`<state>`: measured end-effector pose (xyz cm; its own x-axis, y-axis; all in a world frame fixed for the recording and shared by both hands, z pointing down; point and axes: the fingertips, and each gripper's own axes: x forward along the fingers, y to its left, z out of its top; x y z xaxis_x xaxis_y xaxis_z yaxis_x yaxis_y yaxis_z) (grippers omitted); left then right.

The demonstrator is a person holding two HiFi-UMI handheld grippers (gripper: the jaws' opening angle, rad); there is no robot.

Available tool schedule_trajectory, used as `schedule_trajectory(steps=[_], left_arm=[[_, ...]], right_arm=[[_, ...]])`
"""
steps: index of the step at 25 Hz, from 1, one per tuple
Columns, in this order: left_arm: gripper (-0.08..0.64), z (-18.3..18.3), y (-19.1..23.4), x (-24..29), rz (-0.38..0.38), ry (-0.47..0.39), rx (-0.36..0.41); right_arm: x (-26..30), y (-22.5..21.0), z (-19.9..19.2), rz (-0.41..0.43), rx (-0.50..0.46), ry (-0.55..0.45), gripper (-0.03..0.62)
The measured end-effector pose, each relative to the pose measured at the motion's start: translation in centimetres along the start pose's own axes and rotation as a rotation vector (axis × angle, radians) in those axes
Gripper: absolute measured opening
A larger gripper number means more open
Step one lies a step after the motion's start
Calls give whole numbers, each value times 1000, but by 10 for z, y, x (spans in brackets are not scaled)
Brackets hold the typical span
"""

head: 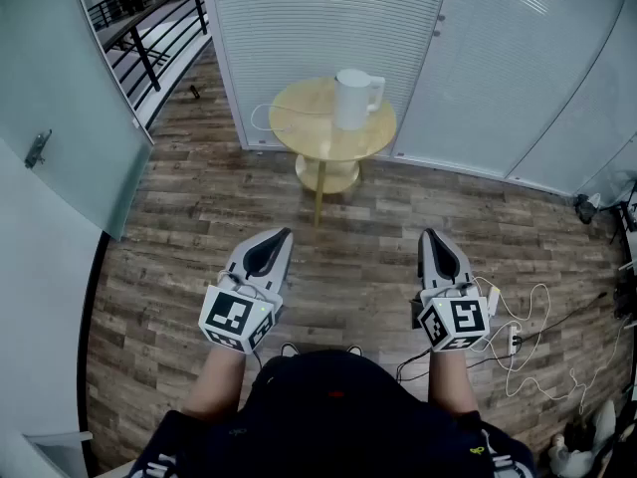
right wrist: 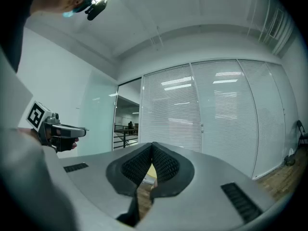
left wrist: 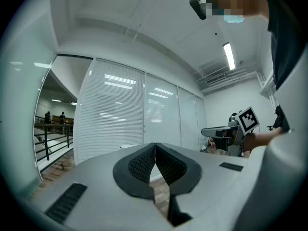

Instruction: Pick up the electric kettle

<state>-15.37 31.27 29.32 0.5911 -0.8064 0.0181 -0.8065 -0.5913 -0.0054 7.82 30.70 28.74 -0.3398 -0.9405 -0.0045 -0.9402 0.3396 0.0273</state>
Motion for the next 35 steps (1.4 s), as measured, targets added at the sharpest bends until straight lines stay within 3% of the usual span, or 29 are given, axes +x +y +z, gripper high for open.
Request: schedule_trajectory(steps=[9,19,35], left_arm=[[23,-1,-7,3,4,9,2],[23,1,-24,15,6,7,0],[23,-30,-98,86,6,41,-30]], right_arm=[[0,-7,-1,5,-5,5,25],[-11,-30,6,-5,41,-58,25],[-34,-128,-32,0,-3,17,25]])
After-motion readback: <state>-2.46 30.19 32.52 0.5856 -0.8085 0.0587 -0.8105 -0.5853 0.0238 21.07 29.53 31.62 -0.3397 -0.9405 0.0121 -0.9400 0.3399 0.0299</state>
